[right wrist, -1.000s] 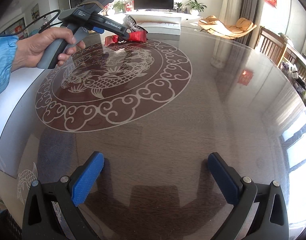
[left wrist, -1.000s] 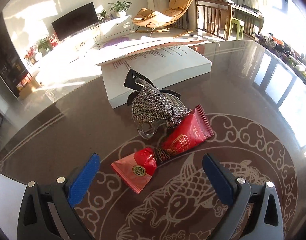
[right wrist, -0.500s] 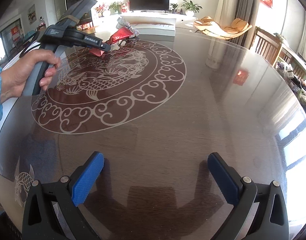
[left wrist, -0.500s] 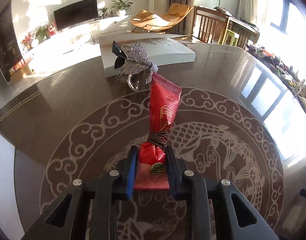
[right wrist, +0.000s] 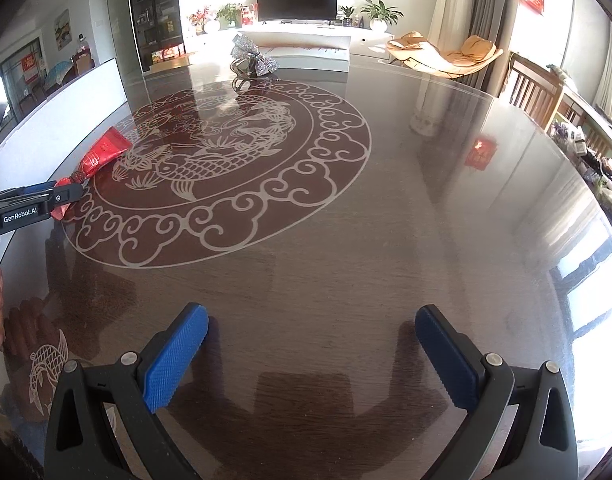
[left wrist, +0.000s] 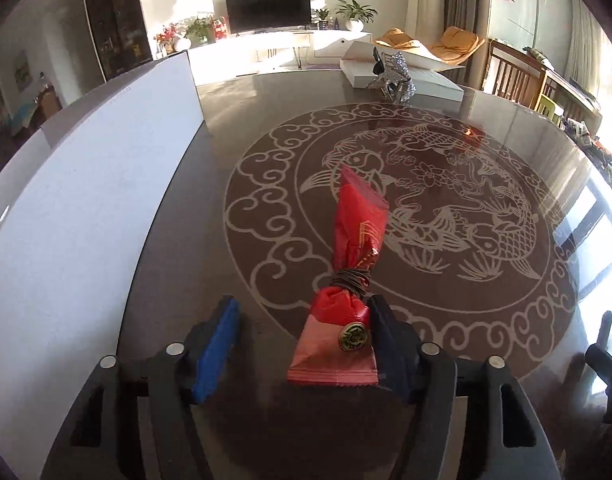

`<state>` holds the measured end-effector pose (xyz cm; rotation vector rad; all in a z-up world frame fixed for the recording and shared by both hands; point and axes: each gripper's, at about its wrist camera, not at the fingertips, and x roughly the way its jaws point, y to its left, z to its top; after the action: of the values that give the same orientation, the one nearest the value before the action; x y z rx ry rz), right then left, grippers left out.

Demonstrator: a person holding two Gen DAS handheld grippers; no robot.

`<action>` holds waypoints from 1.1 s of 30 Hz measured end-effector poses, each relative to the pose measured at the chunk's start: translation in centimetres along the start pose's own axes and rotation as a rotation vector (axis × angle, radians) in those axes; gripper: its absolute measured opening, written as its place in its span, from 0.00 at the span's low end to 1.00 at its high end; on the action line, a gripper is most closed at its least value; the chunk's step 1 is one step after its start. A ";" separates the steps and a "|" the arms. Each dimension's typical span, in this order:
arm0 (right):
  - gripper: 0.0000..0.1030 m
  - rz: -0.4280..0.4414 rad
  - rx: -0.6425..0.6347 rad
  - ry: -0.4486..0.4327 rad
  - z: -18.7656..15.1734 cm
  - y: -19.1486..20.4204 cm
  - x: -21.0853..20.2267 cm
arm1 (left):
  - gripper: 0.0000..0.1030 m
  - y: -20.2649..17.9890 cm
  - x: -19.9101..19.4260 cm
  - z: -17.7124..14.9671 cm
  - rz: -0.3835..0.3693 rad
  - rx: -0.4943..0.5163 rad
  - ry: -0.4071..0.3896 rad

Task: Organize objects
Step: 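Grasp the red snack packets with the left tool, then grasp the rhinestone bow clip with the right tool while the left tool holds the packets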

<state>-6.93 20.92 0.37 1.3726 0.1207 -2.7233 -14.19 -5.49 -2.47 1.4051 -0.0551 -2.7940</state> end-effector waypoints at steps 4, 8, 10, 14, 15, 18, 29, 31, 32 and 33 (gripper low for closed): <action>1.00 0.012 0.010 0.007 0.0 -0.1 0.1 | 0.87 1.1 0.8 0.4 0.000 -0.047 0.028; 1.00 0.024 0.004 0.014 0.3 -0.2 0.3 | 0.88 1.0 0.8 0.4 0.024 -0.068 0.028; 1.00 0.034 -0.012 0.017 0.6 0.1 0.5 | 0.79 1.5 0.8 0.5 0.043 -0.102 0.023; 1.00 0.055 -0.040 0.014 1.5 0.6 1.2 | 0.74 1.8 1.1 0.9 0.073 -0.134 0.016; 1.00 0.057 -0.044 0.014 1.7 0.7 1.4 | 0.73 1.9 1.1 1.0 0.084 -0.146 0.016; 1.00 0.064 -0.053 0.014 2.2 0.9 1.8 | 0.74 2.5 1.5 1.3 0.114 -0.187 0.018; 1.00 0.111 -0.110 0.028 16.5 3.8 10.8 | 0.77 3.2 1.7 1.5 0.118 -0.185 0.017; 1.00 0.103 -0.100 -0.035 20.6 4.9 11.8 | 0.76 3.2 1.8 1.6 0.116 -0.184 0.016; 1.00 0.095 -0.101 -0.060 22.6 5.6 12.4 | 0.76 3.1 1.8 1.6 0.115 -0.184 0.016; 1.00 0.084 -0.099 -0.078 24.4 6.2 13.0 | 0.76 3.1 1.8 1.6 0.115 -0.184 0.016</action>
<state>-33.32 11.51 4.21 1.2157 0.1854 -2.6584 -16.58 -8.61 -2.84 1.3361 0.1149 -2.6188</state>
